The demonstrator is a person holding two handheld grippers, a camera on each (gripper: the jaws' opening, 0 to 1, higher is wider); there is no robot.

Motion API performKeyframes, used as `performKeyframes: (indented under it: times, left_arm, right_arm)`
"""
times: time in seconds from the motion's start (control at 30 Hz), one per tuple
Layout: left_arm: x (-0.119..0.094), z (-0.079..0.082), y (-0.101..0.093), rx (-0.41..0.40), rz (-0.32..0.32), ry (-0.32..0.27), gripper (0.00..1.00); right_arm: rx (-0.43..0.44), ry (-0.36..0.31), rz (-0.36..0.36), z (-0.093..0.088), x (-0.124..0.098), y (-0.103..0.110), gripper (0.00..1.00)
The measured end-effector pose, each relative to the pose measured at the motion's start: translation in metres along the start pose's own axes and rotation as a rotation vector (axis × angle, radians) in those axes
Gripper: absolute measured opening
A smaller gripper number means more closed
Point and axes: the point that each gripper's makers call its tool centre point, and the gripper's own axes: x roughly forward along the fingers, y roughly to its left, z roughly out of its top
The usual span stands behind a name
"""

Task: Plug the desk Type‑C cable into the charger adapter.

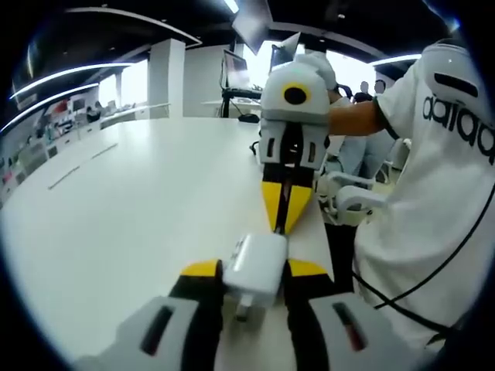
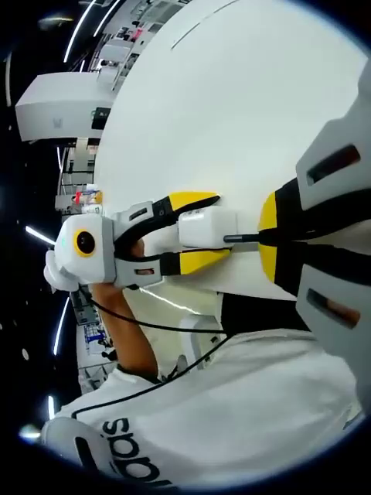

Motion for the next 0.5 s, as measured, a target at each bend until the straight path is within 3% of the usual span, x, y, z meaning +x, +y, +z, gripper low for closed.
performKeyframes:
  times: [0.23, 0.5]
  left_arm:
    - [-0.001, 0.002, -0.003, 0.004, -0.006, -0.001, 0.28]
    - [-0.006, 0.006, -0.003, 0.017, -0.004, -0.001, 0.27]
  right_arm:
    - [-0.010, -0.012, -0.016, -0.003, -0.010, -0.004, 0.06]
    - [-0.003, -0.002, -0.099, -0.017, -0.045, -0.012, 0.06]
